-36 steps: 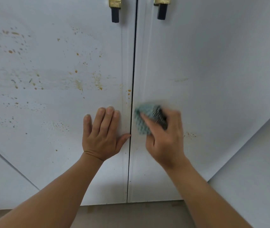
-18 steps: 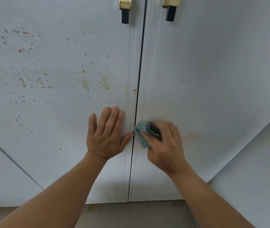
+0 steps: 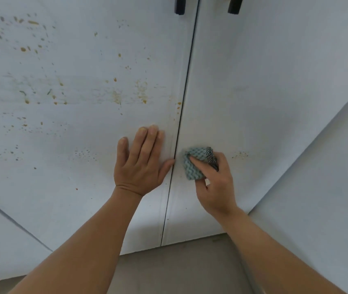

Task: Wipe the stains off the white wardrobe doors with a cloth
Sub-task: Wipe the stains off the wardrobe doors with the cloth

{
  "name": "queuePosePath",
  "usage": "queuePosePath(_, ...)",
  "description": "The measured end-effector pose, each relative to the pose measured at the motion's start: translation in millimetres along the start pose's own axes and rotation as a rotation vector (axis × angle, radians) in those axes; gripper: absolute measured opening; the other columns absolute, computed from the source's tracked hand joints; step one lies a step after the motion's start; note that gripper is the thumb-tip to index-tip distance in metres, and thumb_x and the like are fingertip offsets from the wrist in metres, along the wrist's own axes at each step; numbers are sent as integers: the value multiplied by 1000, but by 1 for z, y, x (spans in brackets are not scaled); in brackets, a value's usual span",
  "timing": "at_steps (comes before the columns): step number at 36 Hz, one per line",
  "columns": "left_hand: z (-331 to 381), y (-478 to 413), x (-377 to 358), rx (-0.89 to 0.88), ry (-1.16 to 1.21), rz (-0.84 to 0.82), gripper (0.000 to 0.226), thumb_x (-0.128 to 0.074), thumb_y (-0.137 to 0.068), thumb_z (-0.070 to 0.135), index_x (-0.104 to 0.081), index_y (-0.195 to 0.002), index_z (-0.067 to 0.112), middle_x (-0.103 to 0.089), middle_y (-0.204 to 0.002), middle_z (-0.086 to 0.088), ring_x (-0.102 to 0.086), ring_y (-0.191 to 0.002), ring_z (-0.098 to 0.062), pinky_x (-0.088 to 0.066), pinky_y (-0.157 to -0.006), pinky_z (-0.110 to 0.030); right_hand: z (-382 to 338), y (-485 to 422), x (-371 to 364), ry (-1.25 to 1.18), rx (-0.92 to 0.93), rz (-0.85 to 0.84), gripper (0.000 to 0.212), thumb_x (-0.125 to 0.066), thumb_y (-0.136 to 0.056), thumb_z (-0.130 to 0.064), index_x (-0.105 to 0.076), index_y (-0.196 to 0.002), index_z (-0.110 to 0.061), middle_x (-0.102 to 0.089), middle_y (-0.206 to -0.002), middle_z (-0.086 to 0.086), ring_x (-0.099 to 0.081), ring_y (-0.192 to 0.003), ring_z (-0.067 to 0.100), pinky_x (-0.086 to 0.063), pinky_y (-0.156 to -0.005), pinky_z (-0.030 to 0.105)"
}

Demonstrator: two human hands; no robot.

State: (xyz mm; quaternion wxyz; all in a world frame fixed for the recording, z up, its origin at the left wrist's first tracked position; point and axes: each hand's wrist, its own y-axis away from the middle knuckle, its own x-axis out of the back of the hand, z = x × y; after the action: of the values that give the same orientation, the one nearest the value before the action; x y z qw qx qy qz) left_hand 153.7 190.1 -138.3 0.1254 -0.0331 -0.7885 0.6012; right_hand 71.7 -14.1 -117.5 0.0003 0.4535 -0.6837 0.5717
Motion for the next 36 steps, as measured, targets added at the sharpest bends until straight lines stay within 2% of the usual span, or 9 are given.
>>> queuePosePath(4, -3, 3, 1, 13, 71, -4, 87, -60, -93, 54, -32, -160, 7, -35, -162, -11, -20, -158, -25, -10, -128, -50, -5, 3, 27, -92, -289, 124, 43, -67, -84, 13, -71, -122, -7, -56, -122, 12, -55, -114, -3, -48, -94, 12)
queuePosePath(7, -1, 5, 1, 5, 114, 13, 85, -62, -92, 52, -36, -159, 7, -38, -161, -9, -29, -153, -25, -14, -125, -49, 11, 12, 56, -101, -511, 228, 47, -66, -86, 16, -69, -122, -13, -60, -124, 12, -61, -112, 0, -49, -91, 10)
queuePosePath(11, -5, 4, 6, 2, 150, -7, 83, -60, -93, 53, -36, -159, 9, -31, -166, -7, -19, -158, -22, -12, -126, -47, 36, 33, 93, -228, -922, 407, 47, -61, -91, 12, -67, -131, -13, -68, -123, 6, -65, -114, 24, -55, -96, 28)
queuePosePath(14, -6, 2, 8, 0, 152, -42, 86, -63, -92, 55, -36, -159, 9, -19, -171, -7, -16, -159, -21, -6, -128, -46, 43, 39, 113, -237, -1083, 495, 48, -58, -90, 13, -65, -133, -9, -69, -116, 0, -65, -112, 26, -52, -104, 47)
queuePosePath(17, -6, 0, 13, -1, 146, -64, 87, -64, -92, 57, -38, -158, 8, -17, -172, -7, -16, -159, -21, -10, -126, -46, 51, 31, 120, -225, -1086, 503, 44, -53, -92, 12, -66, -129, -9, -67, -108, -8, -64, -110, 28, -53, -101, 46)
queuePosePath(19, -10, -1, 14, 2, 140, -69, 86, -63, -93, 58, -38, -158, 8, -16, -172, -7, -15, -159, -21, -11, -125, -46, 61, 24, 117, -241, -1085, 520, 42, -52, -94, 7, -66, -128, -14, -66, -108, -11, -63, -105, 19, -54, -100, 43)
queuePosePath(24, -8, 1, 12, 12, 83, -50, 86, -64, -92, 56, -39, -157, 6, -24, -169, -10, -16, -159, -23, -10, -125, -48, 105, 20, 108, -229, -1036, 555, 45, -48, -95, 7, -64, -132, -14, -64, -116, -2, -60, -104, 16, -54, -97, 35)
queuePosePath(29, -2, 4, 6, 4, 13, -8, 89, -62, -92, 59, -37, -158, 4, -30, -166, -14, -19, -158, -28, -11, -125, -52, 166, 16, 105, -88, -962, 623, 53, -46, -94, 5, -57, -141, -17, -53, -135, 4, -55, -118, 15, -45, -101, 22)
queuePosePath(36, 0, 5, 3, -9, -13, -3, 91, -60, -92, 59, -36, -158, 1, -30, -166, -17, -22, -156, -33, -15, -123, -56, 172, 21, 76, -78, -900, 672, 50, -46, -96, 8, -58, -140, -13, -47, -130, 3, -50, -114, 12, -43, -105, 23)
